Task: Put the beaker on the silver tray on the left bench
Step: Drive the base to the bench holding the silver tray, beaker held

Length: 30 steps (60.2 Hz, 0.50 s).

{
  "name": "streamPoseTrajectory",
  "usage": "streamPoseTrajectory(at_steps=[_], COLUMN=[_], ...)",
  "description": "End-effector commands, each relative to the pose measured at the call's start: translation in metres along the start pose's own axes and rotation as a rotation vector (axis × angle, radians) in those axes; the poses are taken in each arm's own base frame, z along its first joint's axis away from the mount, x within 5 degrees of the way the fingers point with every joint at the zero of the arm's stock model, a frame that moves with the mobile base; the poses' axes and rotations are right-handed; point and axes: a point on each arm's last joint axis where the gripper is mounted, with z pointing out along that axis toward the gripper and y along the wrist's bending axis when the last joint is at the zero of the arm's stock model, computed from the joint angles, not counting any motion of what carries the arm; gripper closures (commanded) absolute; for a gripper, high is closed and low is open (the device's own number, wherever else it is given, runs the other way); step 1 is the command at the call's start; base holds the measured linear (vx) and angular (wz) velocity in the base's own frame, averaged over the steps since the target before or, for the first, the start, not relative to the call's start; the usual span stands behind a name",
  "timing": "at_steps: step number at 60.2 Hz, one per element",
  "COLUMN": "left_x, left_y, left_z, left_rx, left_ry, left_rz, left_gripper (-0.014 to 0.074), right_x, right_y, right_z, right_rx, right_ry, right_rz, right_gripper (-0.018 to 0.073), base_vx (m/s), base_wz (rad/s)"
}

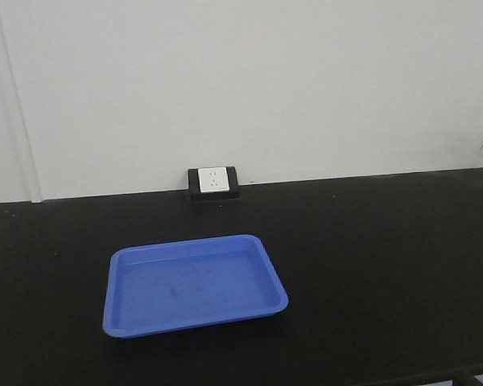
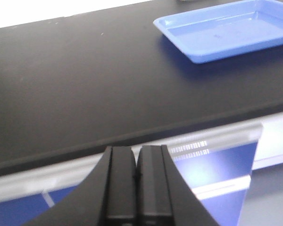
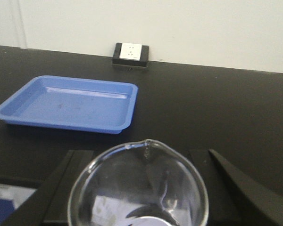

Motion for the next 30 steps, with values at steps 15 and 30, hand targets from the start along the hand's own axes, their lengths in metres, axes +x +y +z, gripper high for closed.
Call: streamPoseTrajectory(at_steps=[15,30], left_x=[-0.0009,-0.0009], left_y=[-0.0007,-0.0007], left_z=[0.0016,0.0016], left_rx=[0.006,0.006], left_ry=[-0.063,-0.063], left_rz=[-0.003,-0.003], left_gripper=[0.0595,0.0595], right_x=[-0.0148,-0.0149], right_y=[0.003,0.003], right_z=[-0.002,-0.002], right_rx=[-0.035,-0.036], right_ry=[-0.081,-0.082], right_rz=[-0.023,-0.023], right_gripper=[0.057,0.0571], base_vx=[-0.36,-0.38], base_wz=[0.17,0.23])
